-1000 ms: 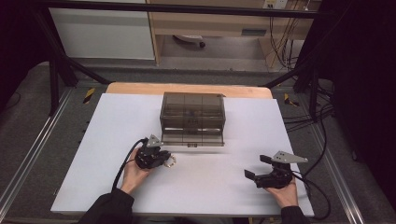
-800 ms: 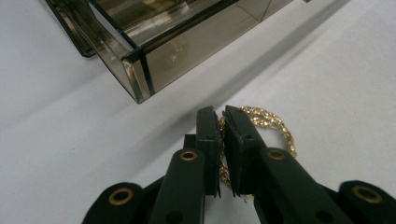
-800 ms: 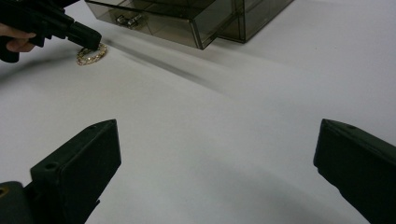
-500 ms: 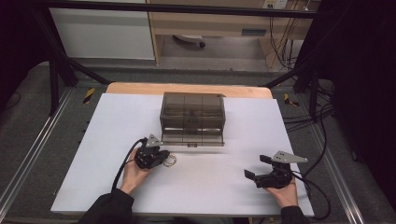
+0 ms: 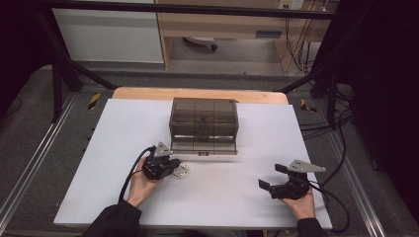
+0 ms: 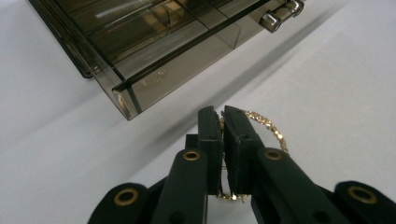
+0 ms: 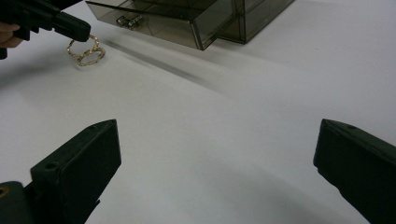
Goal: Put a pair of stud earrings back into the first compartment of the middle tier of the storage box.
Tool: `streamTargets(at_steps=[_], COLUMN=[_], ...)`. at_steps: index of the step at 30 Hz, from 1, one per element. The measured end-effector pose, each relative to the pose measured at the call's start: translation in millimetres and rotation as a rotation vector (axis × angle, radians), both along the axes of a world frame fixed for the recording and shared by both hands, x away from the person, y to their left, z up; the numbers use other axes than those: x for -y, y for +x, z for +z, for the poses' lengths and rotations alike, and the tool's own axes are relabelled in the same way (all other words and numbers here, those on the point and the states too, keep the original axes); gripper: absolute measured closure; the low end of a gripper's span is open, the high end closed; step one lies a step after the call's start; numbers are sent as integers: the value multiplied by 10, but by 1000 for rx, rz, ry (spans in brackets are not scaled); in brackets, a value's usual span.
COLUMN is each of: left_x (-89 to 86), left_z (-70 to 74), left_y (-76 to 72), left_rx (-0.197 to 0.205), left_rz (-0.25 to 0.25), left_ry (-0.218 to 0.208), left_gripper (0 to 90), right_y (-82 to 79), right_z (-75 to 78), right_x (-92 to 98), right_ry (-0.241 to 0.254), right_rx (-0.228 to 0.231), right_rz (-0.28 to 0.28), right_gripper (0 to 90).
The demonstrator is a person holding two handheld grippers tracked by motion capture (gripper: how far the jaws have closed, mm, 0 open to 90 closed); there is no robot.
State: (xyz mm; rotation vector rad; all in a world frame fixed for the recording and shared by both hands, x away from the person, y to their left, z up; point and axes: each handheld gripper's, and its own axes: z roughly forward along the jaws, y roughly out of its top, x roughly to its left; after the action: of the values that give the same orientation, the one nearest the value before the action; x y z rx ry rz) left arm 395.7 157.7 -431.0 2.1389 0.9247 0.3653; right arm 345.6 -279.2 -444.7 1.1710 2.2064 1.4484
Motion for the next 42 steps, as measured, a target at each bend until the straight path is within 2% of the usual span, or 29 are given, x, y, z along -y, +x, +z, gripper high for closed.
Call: streamTargets(at_steps=[12, 29, 34, 42], left_x=[-61, -86, -74, -112], left_z=[163, 387, 468, 571], left_y=[-72, -109, -96, -11], left_rx=[2, 24, 37, 47], left_rz=[7, 26, 28, 44], left_ry=[-43, -60, -62, -87], left_gripper=[857, 858, 858, 858], right_y=[-2, 0, -2, -1], right_z=[3, -1, 2, 0], right_x=[-2, -5, -6, -5], right_ry=[2, -4, -2, -6], right_rx=[-2, 1, -1, 1], right_rz=[-1, 3, 1, 2], right_gripper=[13, 12, 12, 12])
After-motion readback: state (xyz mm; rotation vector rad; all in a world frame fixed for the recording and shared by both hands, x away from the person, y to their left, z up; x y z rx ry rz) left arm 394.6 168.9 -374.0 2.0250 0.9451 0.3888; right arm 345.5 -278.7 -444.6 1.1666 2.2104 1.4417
